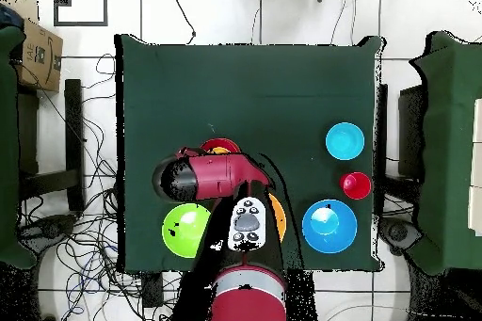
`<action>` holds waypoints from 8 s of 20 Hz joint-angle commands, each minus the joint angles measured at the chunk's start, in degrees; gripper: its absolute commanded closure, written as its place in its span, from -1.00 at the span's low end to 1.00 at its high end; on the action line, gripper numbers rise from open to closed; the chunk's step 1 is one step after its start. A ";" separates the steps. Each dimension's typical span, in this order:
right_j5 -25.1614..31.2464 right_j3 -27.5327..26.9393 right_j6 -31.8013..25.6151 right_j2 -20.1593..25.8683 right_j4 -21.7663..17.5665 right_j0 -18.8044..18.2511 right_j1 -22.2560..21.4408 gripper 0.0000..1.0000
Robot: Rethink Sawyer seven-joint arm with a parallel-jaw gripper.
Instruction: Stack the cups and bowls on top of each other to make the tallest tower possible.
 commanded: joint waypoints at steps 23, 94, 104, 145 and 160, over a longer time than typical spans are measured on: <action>1.48 -1.86 5.00 3.41 1.27 -0.47 1.44 -1.00; 4.08 -4.05 3.75 2.34 0.67 -1.06 -0.01 -1.00; 5.07 -5.51 2.87 2.74 0.42 -1.63 0.50 -1.00; 8.07 -6.76 -15.65 15.96 -12.76 -26.91 -0.48 -1.00; 11.56 -13.06 -21.65 23.79 -20.09 -35.82 4.01 -1.00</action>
